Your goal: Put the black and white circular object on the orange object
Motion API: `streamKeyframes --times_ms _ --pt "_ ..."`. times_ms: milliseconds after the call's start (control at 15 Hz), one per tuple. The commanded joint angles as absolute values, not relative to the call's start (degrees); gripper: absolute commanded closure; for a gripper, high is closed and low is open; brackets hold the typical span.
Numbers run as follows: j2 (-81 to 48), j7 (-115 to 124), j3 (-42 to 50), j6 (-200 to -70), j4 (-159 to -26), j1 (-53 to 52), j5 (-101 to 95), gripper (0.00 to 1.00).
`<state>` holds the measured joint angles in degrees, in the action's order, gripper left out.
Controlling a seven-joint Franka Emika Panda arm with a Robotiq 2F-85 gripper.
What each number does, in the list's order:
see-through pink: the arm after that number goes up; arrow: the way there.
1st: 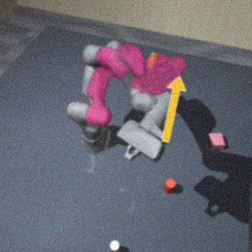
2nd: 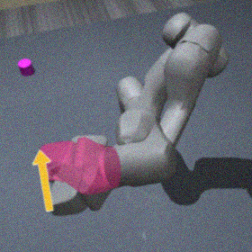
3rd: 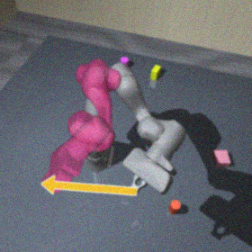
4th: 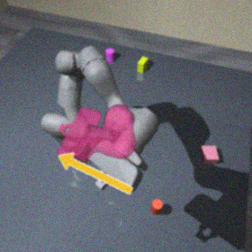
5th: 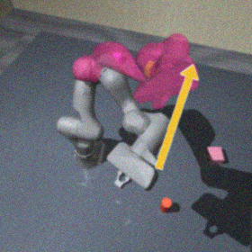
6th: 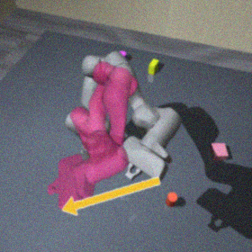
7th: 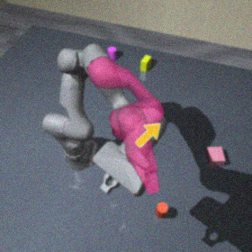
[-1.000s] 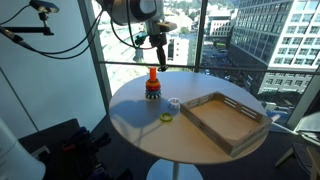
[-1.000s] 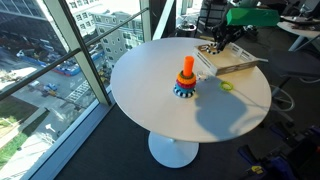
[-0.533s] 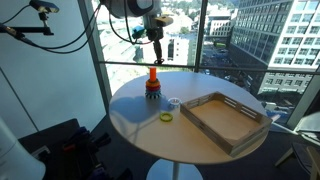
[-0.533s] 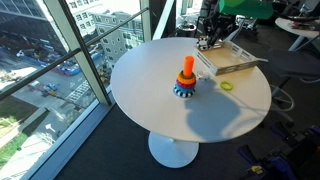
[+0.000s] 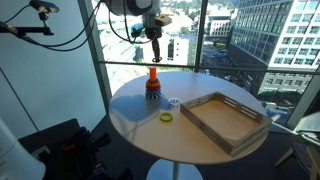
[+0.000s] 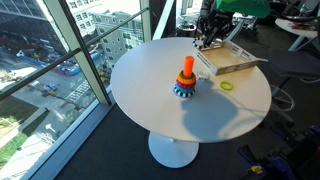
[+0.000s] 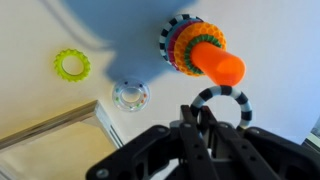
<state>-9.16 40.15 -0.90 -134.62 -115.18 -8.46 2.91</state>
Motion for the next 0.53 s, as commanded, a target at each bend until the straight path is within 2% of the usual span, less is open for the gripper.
streamKeyframes --times_ms 0,67,133,467 --pt "-9.15 40.19 -1.46 -134.51 -115.11 -7.88 2.81 0.87" --pt "-9.15 40.19 -1.46 -134.51 -115.11 -7.87 2.81 0.87" --pt "-9.32 40.03 -1.48 -134.26 -115.06 -7.81 2.96 0.95" --pt "-11.21 39.65 -1.68 -133.70 -113.22 -7.88 3.43 0.95"
